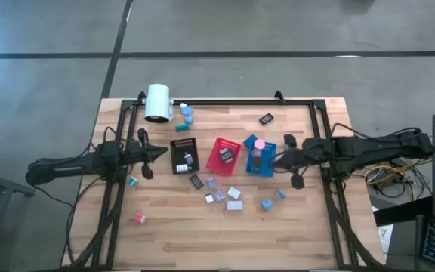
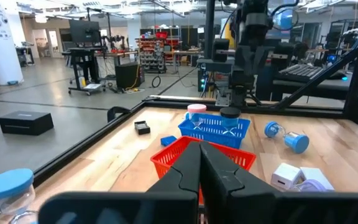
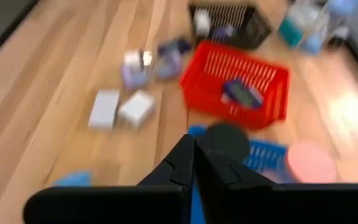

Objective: Pick & Place Office items
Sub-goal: Put the bottom blue hourglass into the blue bin

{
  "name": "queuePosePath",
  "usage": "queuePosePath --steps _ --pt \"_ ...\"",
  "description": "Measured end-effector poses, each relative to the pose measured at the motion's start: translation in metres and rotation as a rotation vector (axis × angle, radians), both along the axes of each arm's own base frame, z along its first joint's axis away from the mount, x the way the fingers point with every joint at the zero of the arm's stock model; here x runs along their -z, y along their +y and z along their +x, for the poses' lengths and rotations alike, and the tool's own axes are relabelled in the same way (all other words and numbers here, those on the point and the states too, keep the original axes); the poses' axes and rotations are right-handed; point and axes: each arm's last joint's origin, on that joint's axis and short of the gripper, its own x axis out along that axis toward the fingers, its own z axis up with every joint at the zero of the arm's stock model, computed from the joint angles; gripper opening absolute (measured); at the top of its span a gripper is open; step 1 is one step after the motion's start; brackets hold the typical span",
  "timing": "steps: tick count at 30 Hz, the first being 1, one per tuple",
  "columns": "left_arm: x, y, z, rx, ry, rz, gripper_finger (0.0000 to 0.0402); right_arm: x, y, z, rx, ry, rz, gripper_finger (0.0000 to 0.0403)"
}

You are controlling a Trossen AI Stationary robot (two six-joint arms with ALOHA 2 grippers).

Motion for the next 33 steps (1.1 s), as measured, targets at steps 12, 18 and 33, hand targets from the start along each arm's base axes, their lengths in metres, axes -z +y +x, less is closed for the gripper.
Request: queuePosePath --steps 12,18,33 --pt "0.0 0.0 0.0 0.002 -0.008 -0.033 0.0007 0.0 0.035 0.015 -0.091 0.431 0.078 0.0115" --pt "0.0 0.0 0.0 0.002 -0.009 -0.036 0.0007 0.026 0.053 0.025 -0.156 0.61 0.033 0.0207" --pt "0.0 0.0 0.0 0.002 -0.008 -0.036 0.0007 0.087 0.067 0.053 -0.209 0.883 -0.084 0.0309"
